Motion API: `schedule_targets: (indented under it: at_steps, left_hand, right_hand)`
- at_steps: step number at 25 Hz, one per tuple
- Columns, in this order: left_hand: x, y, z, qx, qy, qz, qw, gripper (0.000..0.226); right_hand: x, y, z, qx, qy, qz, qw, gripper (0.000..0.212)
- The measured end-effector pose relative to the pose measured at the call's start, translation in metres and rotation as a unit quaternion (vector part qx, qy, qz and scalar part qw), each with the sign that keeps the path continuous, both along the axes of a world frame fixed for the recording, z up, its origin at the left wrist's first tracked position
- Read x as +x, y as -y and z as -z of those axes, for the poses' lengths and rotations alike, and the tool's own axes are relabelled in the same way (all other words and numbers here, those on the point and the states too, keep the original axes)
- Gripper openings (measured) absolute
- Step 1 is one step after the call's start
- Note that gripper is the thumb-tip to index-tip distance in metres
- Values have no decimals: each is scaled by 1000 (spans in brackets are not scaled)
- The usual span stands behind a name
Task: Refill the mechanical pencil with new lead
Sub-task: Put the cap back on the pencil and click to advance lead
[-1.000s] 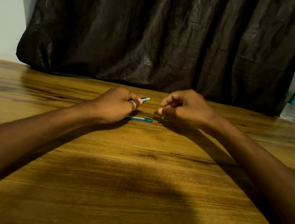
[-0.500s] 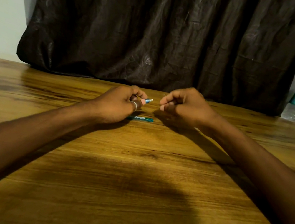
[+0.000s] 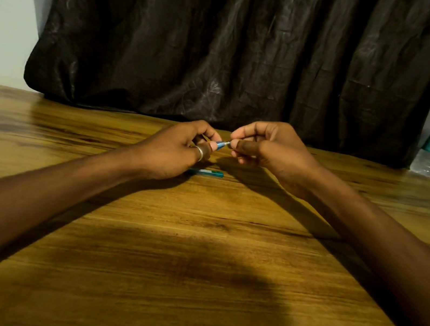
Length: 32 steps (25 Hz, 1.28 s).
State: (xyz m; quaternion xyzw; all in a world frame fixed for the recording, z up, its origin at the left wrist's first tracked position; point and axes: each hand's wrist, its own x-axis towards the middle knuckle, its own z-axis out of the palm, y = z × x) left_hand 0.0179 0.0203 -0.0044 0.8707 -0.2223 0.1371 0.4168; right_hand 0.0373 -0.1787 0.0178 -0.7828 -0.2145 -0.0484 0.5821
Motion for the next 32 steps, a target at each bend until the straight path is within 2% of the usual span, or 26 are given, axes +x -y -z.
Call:
schedule_targets:
  at_steps: [9,21,25,32]
  left_hand:
    - [-4,2,0,5,12,12,1000,16]
    - [3,0,-1,-38,15,0,999,14]
    - [1,5,-2,-72,-17,11,997,21]
    - [0,5,-3,-81,-111,13,990,18]
  right_hand:
    - [-4,-2,-1,0,2,-4,1000,15]
    - [-6,-5,1,22,-4,-10,1000,14]
    - [-4,-6,2,67,-48,-20,996,15]
    - [2,3,-6,137,-37,36,989,16]
